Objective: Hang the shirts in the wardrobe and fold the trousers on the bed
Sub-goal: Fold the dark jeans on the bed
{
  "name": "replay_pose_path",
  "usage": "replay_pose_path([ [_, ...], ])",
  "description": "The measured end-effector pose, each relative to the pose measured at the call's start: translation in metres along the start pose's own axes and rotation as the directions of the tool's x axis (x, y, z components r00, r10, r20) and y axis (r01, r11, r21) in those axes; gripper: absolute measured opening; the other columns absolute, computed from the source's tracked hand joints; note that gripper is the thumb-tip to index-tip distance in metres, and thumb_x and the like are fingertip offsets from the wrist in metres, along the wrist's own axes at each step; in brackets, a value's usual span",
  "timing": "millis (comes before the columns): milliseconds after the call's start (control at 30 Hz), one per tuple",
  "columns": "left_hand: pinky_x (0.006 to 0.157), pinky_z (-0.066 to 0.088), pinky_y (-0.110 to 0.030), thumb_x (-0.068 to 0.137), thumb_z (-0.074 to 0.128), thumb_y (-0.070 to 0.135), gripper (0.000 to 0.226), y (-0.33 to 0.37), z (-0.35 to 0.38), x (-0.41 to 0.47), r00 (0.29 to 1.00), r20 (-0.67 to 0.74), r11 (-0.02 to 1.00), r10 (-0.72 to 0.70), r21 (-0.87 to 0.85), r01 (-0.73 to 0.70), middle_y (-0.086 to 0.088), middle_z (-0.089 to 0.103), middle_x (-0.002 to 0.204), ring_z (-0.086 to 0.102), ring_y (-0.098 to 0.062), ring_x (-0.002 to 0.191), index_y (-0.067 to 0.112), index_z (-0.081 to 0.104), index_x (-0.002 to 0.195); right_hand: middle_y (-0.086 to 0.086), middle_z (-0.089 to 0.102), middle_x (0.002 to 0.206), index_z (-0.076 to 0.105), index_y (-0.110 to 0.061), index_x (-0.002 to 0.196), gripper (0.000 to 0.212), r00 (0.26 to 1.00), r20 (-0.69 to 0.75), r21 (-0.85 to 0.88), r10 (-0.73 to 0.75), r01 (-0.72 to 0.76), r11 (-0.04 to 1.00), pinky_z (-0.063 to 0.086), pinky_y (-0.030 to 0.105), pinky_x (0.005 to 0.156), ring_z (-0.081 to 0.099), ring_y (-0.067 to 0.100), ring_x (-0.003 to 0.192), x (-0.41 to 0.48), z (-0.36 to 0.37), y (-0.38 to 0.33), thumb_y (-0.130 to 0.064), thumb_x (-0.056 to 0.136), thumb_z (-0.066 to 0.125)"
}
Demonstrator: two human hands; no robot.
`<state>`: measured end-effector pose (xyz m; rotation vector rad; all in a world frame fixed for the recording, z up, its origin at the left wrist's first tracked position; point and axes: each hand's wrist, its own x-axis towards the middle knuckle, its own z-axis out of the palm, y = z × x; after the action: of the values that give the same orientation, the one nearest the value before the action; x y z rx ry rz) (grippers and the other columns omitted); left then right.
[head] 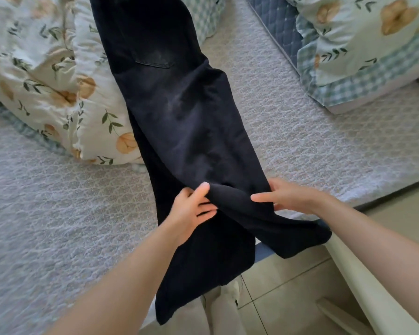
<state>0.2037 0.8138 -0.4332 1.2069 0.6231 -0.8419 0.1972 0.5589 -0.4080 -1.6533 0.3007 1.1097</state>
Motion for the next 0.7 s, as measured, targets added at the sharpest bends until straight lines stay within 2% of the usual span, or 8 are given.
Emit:
replay_pose_path([
  [100,0.086,0.059,-0.037,0.091,0.067,0.028,0.025,-0.019,0.02,-0.013,0.998,0.065,0.965,-0.014,0.261,-0.003,-0.009,0.071,0.107,0.067,-0.019,0.085,0.012,0.066,0.11,0.0,0.068,0.119,0.058,-0.026,0.126,0.031,0.996,-0.042,-0.074,-0.073,0.07,0.995,0.054,0.045,0.093,0.066,0.017,0.107,-0.004,0.011,-0.004,-0.015,0.097,0.056],
  [167,0.09,0.057,-0.038,0.093,0.065,0.028,0.023,-0.029,0.028,-0.016,1.0,0.03,0.957,-0.003,0.289,-0.006,-0.006,0.07,0.108,0.068,-0.02,0.092,0.011,0.067,0.108,0.0,0.069,0.115,0.058,-0.026,0.124,0.031,0.995,-0.034,-0.128,-0.097,0.092,0.988,0.056,0.044,0.089,0.068,0.017,0.102,-0.009,0.018,-0.008,-0.012,0.098,0.053],
  [267,0.098,0.053,-0.042,0.097,0.056,0.014,0.018,-0.035,0.028,-0.021,1.0,0.006,0.994,-0.021,0.106,0.02,-0.009,0.069,0.114,0.068,-0.023,0.105,0.009,0.064,0.112,-0.005,0.069,0.114,0.056,-0.03,0.125,0.03,0.994,-0.008,-0.102,-0.107,0.106,0.989,0.058,0.039,0.084,0.067,0.013,0.102,-0.02,0.026,-0.012,-0.015,0.099,0.05],
  [367,0.096,0.051,-0.04,0.095,0.047,0.006,0.023,-0.034,0.019,-0.027,0.996,-0.032,0.989,-0.079,-0.132,0.074,-0.012,0.066,0.117,0.065,-0.026,0.108,0.006,0.059,0.114,-0.005,0.067,0.116,0.049,-0.031,0.129,0.03,0.996,-0.025,-0.023,-0.086,0.085,0.996,0.058,0.033,0.078,0.069,0.014,0.098,-0.027,0.025,-0.009,-0.02,0.102,0.045],
  [467,0.094,0.049,-0.04,0.093,0.041,0.008,0.027,-0.03,0.004,-0.043,0.995,-0.014,0.951,-0.101,-0.294,0.093,-0.011,0.07,0.111,0.066,-0.026,0.107,0.006,0.059,0.113,0.004,0.067,0.117,0.048,-0.033,0.129,0.029,0.991,-0.108,0.002,-0.078,0.079,0.997,0.056,0.048,0.088,0.068,0.025,0.101,-0.03,0.022,0.0,-0.032,0.099,0.047],
  [533,0.09,0.05,-0.041,0.093,0.039,0.01,0.023,-0.029,-0.011,-0.053,0.995,-0.018,0.941,-0.094,-0.328,0.083,-0.009,0.074,0.097,0.071,-0.022,0.093,0.007,0.06,0.103,0.01,0.069,0.112,0.052,-0.032,0.123,0.029,0.984,-0.158,-0.007,-0.087,0.087,0.996,0.052,0.054,0.091,0.066,0.032,0.101,-0.031,0.022,0.005,-0.038,0.095,0.055],
  [600,0.085,0.051,-0.042,0.097,0.043,0.019,0.018,-0.029,-0.023,-0.058,0.992,-0.048,0.963,-0.12,-0.248,0.105,-0.006,0.074,0.084,0.073,-0.019,0.078,0.009,0.057,0.095,0.005,0.072,0.107,0.059,-0.026,0.119,0.027,0.985,-0.142,0.049,-0.094,0.102,0.994,0.05,0.05,0.097,0.068,0.025,0.101,-0.034,0.028,0.008,-0.036,0.094,0.059],
  [700,0.088,0.055,-0.044,0.093,0.061,0.042,0.034,-0.036,-0.033,-0.062,0.983,-0.004,0.983,-0.181,-0.018,0.181,-0.002,0.073,0.11,0.071,-0.023,0.1,0.021,0.06,0.119,-0.002,0.071,0.114,0.065,-0.02,0.119,0.027,0.997,-0.003,0.08,-0.073,0.073,0.994,0.047,0.045,0.103,0.065,0.018,0.109,-0.037,0.043,0.011,-0.029,0.093,0.063],
])
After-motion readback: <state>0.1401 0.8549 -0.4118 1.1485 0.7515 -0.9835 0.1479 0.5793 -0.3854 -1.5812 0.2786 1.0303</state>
